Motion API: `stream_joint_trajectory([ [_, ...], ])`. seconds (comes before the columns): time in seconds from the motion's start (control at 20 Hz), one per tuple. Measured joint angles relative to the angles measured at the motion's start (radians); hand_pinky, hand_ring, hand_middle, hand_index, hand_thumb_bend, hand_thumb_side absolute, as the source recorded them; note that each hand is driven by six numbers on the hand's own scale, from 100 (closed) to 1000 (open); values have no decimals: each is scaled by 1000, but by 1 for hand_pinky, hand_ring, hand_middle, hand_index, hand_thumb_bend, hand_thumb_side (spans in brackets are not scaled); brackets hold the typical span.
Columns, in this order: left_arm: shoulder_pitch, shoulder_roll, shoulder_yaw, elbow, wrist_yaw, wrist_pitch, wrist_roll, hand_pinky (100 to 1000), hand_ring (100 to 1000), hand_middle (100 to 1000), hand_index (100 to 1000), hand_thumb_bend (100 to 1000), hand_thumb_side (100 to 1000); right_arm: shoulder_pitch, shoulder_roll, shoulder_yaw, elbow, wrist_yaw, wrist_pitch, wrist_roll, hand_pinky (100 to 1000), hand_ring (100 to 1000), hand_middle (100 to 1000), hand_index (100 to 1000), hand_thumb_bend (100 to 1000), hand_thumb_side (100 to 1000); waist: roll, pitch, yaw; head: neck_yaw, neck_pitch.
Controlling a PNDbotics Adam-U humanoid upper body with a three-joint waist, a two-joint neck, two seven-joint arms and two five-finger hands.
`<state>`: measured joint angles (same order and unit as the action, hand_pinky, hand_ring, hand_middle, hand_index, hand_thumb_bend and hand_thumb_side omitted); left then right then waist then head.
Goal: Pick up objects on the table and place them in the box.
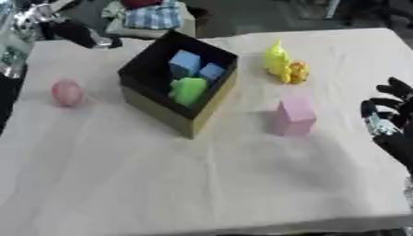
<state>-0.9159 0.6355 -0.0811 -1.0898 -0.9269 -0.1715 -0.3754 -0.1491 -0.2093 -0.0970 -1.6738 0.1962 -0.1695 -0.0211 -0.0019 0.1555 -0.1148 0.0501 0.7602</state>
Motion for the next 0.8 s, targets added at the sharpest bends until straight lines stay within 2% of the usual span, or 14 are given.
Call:
stream_joint_trajectory([
  [0.2, 30, 17, 28, 93, -63, 19, -24, 775, 696, 704, 848, 568, 418, 0, 0, -1, 3, 0, 0, 0, 623, 763, 811, 928, 284, 427, 0, 0, 4, -1, 0],
  [0.6, 46, -8, 38, 276, -160, -5, -62, 773, 704, 717, 848, 566, 406, 0, 0, -1, 3, 0, 0, 0, 623, 763, 811, 928, 286, 426, 0, 0, -4, 0, -1],
  [0.7, 46, -21, 38, 302, -177, -8, -61, 766, 693, 706, 842, 541, 384, 0, 0, -1, 3, 0, 0, 0, 623, 763, 811, 928, 286, 426, 0, 0, -6, 0, -1],
  [0.8, 48, -33, 38, 327, -198, -8, -58, 753, 667, 678, 825, 443, 318, 0, 0, -1, 3, 0, 0, 0, 623, 763, 812, 929, 287, 426, 0, 0, -9, 0, -1],
])
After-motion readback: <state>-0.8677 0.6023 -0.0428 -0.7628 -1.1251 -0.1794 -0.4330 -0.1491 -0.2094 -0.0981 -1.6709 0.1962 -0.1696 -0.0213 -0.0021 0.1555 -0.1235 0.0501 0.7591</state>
